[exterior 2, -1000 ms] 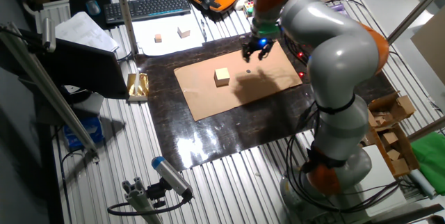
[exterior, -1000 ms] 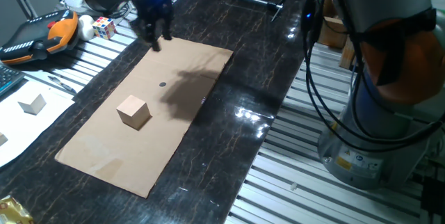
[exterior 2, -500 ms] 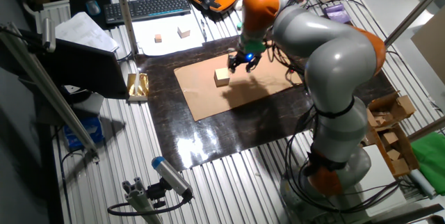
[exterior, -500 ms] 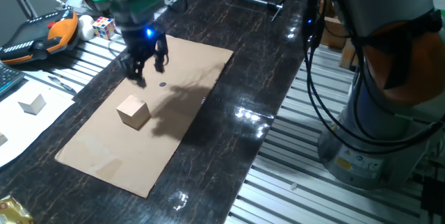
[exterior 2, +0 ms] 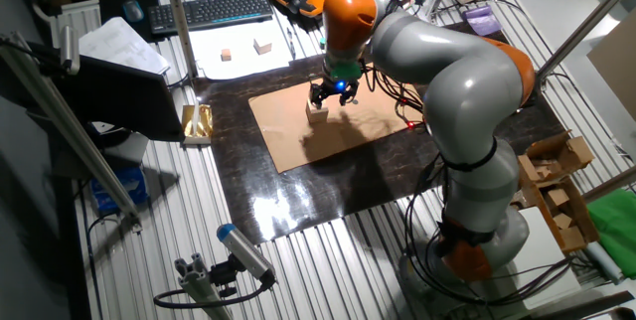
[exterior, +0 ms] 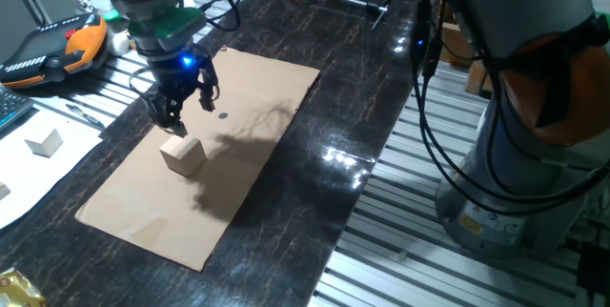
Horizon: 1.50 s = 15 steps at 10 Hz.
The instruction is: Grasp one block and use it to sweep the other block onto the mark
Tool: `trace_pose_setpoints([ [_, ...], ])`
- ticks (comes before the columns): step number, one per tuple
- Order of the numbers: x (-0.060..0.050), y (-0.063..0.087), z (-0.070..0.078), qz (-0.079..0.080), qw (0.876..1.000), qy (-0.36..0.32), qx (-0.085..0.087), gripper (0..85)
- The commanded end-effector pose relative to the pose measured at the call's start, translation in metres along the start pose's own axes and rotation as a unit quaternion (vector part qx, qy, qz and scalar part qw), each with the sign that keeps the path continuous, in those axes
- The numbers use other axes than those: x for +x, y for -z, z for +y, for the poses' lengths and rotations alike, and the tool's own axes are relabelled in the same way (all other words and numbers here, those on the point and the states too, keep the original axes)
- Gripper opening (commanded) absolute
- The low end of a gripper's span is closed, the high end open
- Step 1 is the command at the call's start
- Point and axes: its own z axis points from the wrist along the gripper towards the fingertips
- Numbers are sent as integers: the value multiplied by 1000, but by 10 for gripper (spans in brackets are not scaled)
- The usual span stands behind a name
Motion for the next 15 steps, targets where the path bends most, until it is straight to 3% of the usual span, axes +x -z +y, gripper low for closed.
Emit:
trace_pose_setpoints([
  [1,0,0,0,1,1000,8,4,740],
  [5,-1,-2,3,1,1000,-5,-2,763],
  [8,-10,-13,17,-10,999,-31,-8,787],
  [10,-22,-26,16,-33,999,-33,-8,813],
  [12,-31,-32,9,-39,999,-29,-10,827],
  [13,-32,-34,10,-36,999,-26,-12,827],
  [15,-31,-39,13,-46,998,-31,-9,830],
])
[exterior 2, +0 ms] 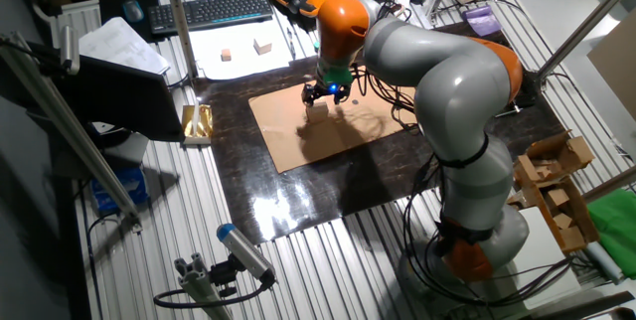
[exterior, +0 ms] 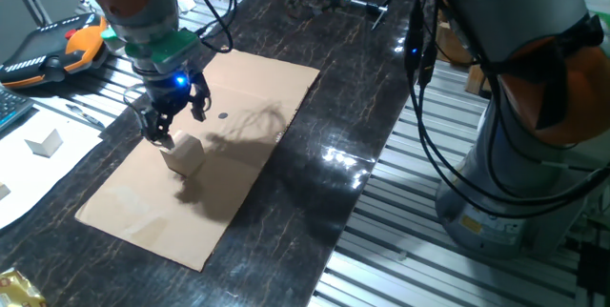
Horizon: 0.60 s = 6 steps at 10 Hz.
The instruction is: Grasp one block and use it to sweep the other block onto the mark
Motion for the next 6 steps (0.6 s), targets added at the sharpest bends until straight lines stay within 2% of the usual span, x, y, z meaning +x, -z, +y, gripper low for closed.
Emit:
trace_pose_setpoints([
  [1,1,-4,2,-5,1000,-2,4,830],
  [4,-3,-14,1,-9,1000,-1,3,843],
  [6,-6,-25,1,-24,1000,-3,1,847],
])
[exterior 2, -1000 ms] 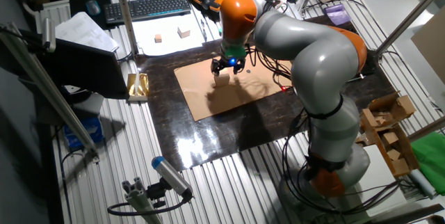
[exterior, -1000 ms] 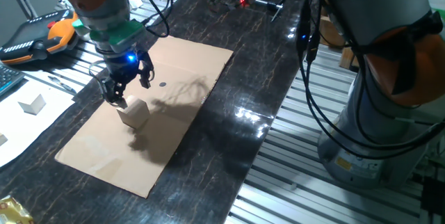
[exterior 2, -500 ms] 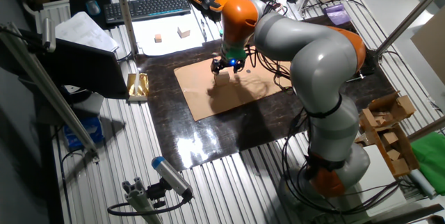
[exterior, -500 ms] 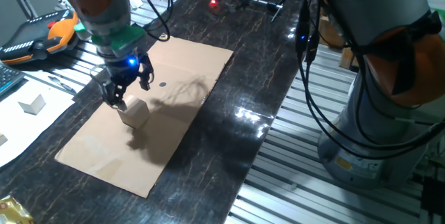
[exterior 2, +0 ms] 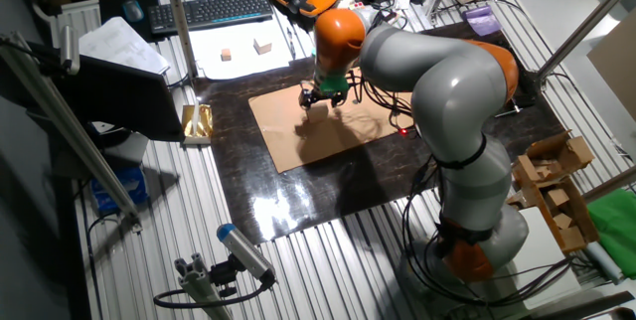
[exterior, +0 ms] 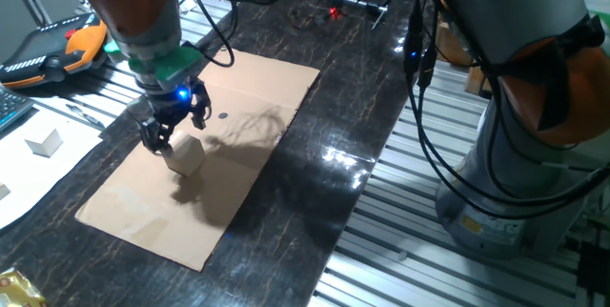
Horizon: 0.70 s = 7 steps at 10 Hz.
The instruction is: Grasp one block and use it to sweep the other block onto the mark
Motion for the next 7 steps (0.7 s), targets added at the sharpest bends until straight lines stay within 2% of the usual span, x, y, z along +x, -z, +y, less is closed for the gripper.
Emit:
trace_pose_setpoints([
  [1,-1,-5,0,-9,1000,-1,0,850],
  [2,-2,-8,-1,-12,1000,-3,0,850],
  [7,-2,-18,0,-12,1000,-4,-1,850],
])
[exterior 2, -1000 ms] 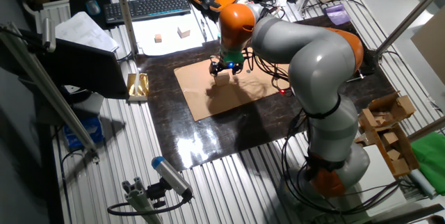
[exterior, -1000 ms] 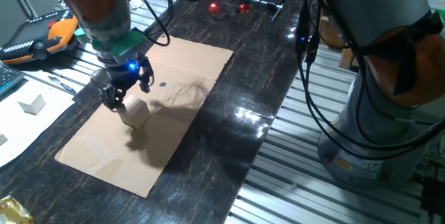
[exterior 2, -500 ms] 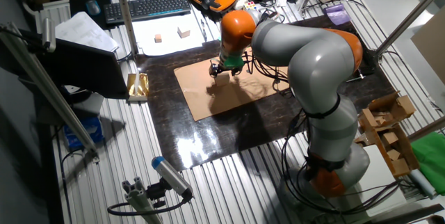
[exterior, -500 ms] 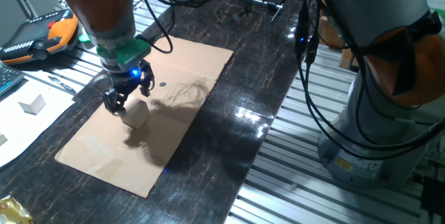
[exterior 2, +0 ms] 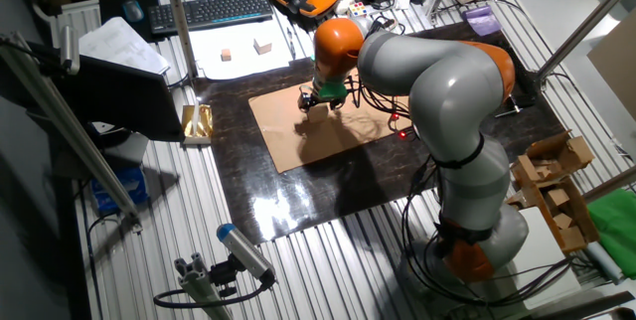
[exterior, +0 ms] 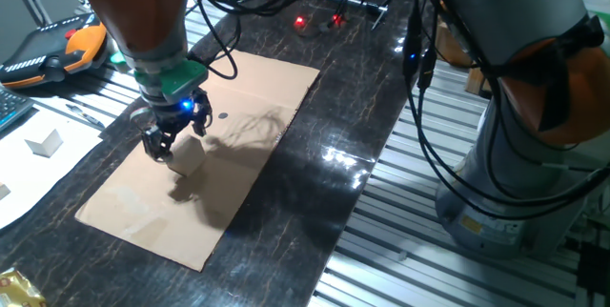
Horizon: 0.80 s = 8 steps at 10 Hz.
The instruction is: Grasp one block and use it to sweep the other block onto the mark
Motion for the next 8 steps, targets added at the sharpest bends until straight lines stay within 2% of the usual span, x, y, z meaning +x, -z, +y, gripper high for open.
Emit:
trace_pose_setpoints([
  [1,0,-1,0,3,1000,-1,-1,850],
  [6,-1,-7,-1,5,1000,1,-2,800],
  [7,-1,-8,-1,7,1000,3,2,733],
  [8,-1,-8,-1,10,1000,7,3,630],
])
